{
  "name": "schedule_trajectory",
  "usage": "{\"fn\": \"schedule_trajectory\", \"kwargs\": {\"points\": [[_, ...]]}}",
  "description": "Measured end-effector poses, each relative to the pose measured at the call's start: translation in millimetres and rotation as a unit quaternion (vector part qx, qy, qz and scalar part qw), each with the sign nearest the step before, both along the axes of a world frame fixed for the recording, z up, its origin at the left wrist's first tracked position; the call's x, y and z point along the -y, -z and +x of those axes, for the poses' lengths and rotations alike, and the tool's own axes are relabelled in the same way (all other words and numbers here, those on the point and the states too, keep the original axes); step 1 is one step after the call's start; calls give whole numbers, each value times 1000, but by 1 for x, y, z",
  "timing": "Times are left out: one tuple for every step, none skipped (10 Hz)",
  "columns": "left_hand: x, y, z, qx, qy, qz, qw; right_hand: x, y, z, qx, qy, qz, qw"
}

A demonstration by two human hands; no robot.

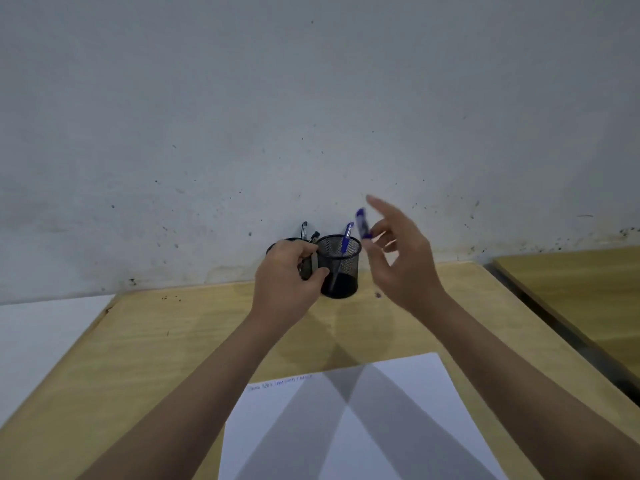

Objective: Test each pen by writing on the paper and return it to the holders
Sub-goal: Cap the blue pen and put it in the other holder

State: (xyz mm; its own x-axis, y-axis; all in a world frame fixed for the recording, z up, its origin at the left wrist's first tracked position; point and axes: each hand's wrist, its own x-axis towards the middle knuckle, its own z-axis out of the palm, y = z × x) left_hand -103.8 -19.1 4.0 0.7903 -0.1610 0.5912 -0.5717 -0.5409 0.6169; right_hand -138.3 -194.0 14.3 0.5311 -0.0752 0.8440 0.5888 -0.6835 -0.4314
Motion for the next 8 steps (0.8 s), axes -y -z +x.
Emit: {"fn": "schedule_trajectory", "kwargs": {"points": [[15, 10, 29, 9, -33, 44, 998, 13, -16, 29, -1, 17, 81, 997], [28, 21, 50, 5, -67, 84, 994, 18, -21, 56, -25, 29, 118, 992], [37, 33, 64, 17, -95, 94, 991, 20, -12, 79, -50, 35, 123, 991], [43, 42, 70, 37, -121, 83, 988, 21, 4, 94, -96, 46, 103, 989], [47, 49, 70, 40, -129, 77, 988, 23, 22, 102, -153, 64, 78, 983], [48, 52, 72, 39, -131, 78, 987, 26, 33, 106, -203, 86, 71, 973], [48, 50, 72, 42, -130, 72, 988, 28, 36, 104, -223, 103, 73, 967], [48, 47, 71, 23, -129, 68, 989, 27, 30, 92, -213, 111, 89, 967]]}}
